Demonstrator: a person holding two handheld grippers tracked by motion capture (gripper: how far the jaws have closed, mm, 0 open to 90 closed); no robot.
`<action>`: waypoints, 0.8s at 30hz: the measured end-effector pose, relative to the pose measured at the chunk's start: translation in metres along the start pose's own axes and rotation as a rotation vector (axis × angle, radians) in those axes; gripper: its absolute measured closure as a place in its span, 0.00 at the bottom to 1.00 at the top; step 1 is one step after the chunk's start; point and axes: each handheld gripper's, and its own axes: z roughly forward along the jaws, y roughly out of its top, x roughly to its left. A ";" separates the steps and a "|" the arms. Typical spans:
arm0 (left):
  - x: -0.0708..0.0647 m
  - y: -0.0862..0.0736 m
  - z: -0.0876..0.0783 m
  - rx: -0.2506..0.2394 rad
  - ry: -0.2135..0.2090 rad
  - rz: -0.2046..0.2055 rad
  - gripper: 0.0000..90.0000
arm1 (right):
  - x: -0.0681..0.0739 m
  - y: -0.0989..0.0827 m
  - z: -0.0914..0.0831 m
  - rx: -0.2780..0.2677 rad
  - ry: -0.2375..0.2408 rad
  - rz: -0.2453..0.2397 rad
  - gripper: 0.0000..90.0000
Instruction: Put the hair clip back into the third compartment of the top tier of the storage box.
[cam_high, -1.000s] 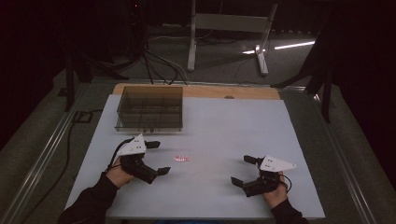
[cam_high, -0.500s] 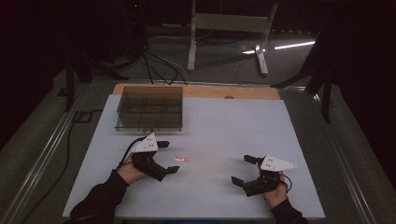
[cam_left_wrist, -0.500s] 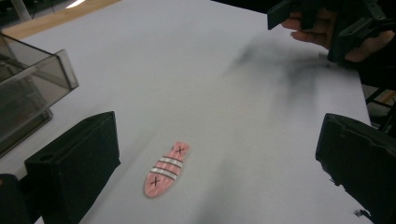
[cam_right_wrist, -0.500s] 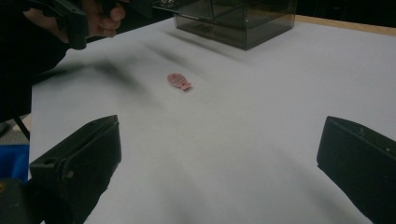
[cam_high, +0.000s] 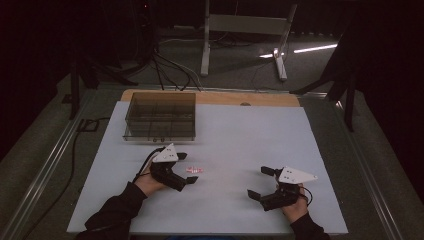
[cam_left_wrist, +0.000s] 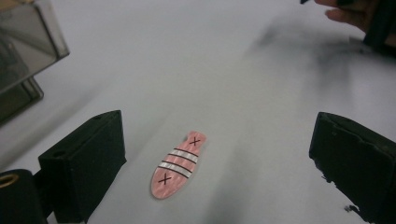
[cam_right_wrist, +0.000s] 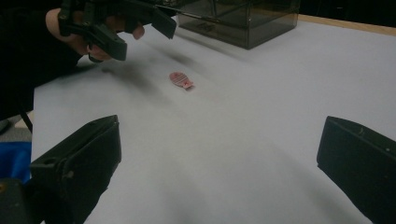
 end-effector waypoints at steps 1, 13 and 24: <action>0.001 0.000 0.001 0.014 0.004 -0.002 0.05 | 0.000 0.000 0.000 0.004 0.000 -0.002 0.00; 0.010 0.000 0.008 0.076 0.039 -0.021 0.29 | 0.000 0.000 0.001 0.009 0.000 -0.007 0.00; 0.017 0.002 0.015 0.097 0.045 -0.014 0.53 | 0.000 -0.001 0.002 0.011 0.004 -0.004 0.00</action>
